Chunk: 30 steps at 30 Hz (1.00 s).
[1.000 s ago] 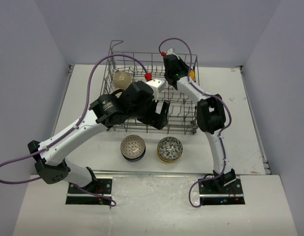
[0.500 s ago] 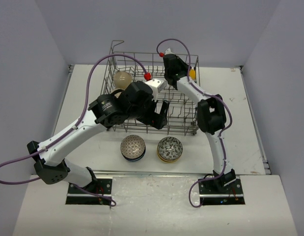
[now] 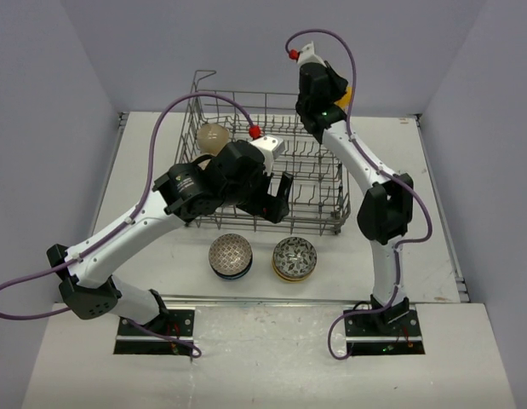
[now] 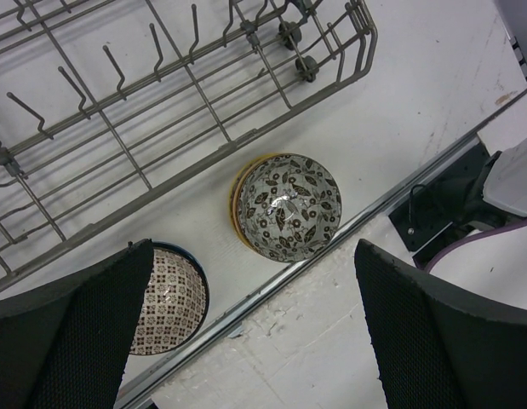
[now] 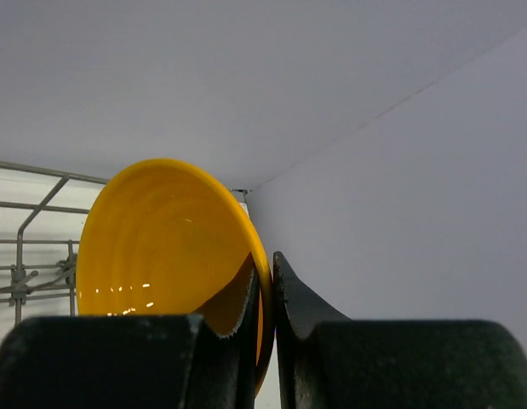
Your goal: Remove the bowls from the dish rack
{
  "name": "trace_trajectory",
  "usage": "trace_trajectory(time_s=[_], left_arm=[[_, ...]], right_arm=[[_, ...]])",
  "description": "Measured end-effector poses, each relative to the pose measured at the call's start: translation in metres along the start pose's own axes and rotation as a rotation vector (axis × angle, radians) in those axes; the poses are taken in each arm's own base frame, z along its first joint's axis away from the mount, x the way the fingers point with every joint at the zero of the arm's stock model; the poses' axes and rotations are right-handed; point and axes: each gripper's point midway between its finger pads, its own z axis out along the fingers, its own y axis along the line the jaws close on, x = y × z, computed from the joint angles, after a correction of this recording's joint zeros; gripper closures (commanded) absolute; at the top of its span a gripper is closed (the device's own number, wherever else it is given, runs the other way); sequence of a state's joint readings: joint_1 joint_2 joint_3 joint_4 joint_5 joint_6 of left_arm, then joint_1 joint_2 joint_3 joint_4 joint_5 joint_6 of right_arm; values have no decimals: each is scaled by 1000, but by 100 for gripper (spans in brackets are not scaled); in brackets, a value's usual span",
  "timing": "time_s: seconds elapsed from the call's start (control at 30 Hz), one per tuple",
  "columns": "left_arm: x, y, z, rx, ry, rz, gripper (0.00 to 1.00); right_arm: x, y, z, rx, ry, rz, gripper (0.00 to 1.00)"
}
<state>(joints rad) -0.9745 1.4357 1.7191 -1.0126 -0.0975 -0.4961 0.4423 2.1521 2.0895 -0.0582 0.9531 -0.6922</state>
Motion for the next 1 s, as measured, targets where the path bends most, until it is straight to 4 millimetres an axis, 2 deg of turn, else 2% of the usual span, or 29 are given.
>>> trace_trajectory(time_s=[0.13,0.27,0.33,0.4,0.47,0.57,0.63,0.67,0.73,0.87,0.93,1.0], left_arm=[[-2,4,0,-15,-8,-4,0],[-11,12,-6,-56,-39,-18,0],[-22,17,-13,-83,-72,-26,0],[-40,19,-23,-106,-118,-38,0],[-60,22,-30,-126,-170,-53,0],[-83,30,-35,-155,-229,-83,0],[-93,36,-35,-175,-248,-102,0],[-95,40,-34,-186,-253,-110,0],[-98,46,-30,-203,-252,-118,0],[-100,49,-27,-206,-248,-123,0],[-102,47,-28,-195,-251,-119,0],[-102,46,-29,-188,-252,-118,0]], right_arm=[[-10,-22,-9,-6,1,100,100],[-2,-30,-20,-95,52,254,100],[7,-43,-28,-144,85,351,100],[24,-68,-40,-187,126,485,100],[52,-102,-55,-225,167,656,100],[110,-156,-80,-196,233,900,100],[152,-179,-93,-147,274,1044,100],[175,-178,-99,-135,298,1113,100],[216,-159,-112,-166,376,1214,100],[294,-95,-117,-225,591,1336,100],[326,-65,-118,-238,717,1356,100],[342,-47,-116,-256,768,1372,100]])
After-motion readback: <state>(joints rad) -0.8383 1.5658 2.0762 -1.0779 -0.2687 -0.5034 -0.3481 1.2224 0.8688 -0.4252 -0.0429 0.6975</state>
